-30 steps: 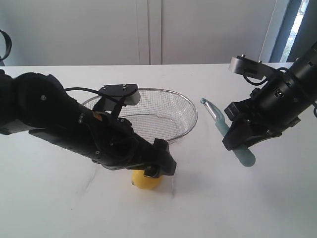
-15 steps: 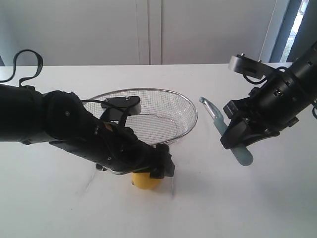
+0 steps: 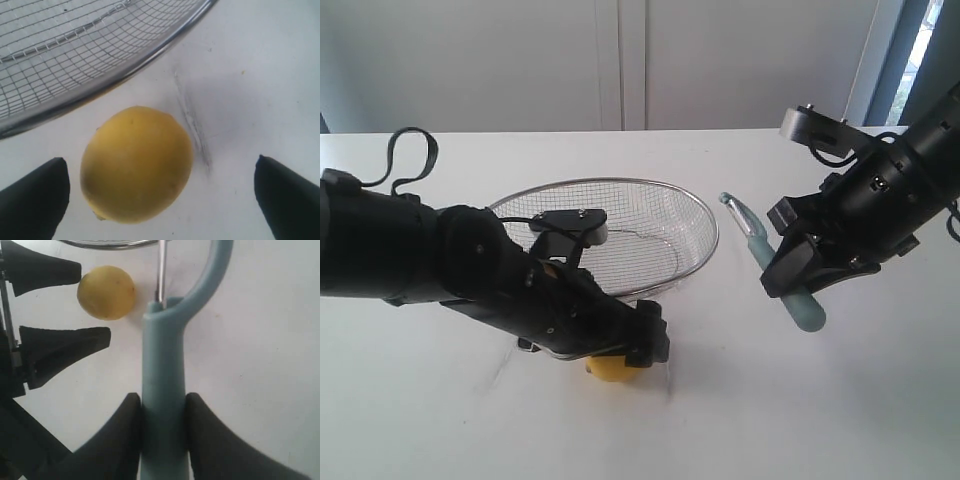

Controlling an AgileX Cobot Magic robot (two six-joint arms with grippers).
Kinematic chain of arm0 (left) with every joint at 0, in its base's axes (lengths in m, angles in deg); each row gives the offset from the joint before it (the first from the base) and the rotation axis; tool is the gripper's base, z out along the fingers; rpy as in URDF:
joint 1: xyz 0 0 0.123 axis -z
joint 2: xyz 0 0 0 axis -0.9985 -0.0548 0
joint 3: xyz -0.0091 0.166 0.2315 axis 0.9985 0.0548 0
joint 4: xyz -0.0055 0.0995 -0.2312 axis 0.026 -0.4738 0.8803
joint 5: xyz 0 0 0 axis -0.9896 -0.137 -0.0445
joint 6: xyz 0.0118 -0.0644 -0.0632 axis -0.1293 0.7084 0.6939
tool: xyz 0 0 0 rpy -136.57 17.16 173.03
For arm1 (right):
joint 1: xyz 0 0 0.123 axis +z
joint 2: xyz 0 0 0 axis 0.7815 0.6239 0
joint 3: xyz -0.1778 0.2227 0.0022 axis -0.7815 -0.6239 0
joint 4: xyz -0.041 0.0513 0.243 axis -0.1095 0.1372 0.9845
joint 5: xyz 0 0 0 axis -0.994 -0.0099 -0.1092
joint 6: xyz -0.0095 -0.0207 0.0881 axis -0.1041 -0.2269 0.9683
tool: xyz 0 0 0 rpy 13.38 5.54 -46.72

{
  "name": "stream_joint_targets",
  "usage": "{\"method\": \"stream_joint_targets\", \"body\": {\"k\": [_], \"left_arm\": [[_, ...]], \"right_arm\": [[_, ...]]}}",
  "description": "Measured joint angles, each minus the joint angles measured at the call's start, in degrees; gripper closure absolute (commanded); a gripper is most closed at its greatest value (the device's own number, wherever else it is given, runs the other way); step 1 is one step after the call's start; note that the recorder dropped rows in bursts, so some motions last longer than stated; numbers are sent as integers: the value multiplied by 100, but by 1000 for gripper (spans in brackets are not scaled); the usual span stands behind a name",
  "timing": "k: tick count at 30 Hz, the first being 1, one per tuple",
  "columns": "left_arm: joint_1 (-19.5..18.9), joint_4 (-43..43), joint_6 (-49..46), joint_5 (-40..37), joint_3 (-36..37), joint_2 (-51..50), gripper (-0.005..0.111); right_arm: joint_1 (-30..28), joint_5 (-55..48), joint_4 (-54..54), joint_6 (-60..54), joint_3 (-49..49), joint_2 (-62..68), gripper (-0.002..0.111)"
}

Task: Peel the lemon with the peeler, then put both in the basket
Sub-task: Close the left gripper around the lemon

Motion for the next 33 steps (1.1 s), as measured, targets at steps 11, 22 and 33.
{"method": "stream_joint_targets", "body": {"k": [11, 22, 33], "left_arm": [[0, -25, -24, 352, 0, -261, 2], [0, -25, -24, 512, 0, -489, 2], [0, -25, -37, 526, 0, -489, 18]], "right_arm": [[0, 0, 23, 0, 0, 0, 108], [0, 0, 36, 0, 0, 0, 108], [0, 0, 158, 0, 0, 0, 108]]}}
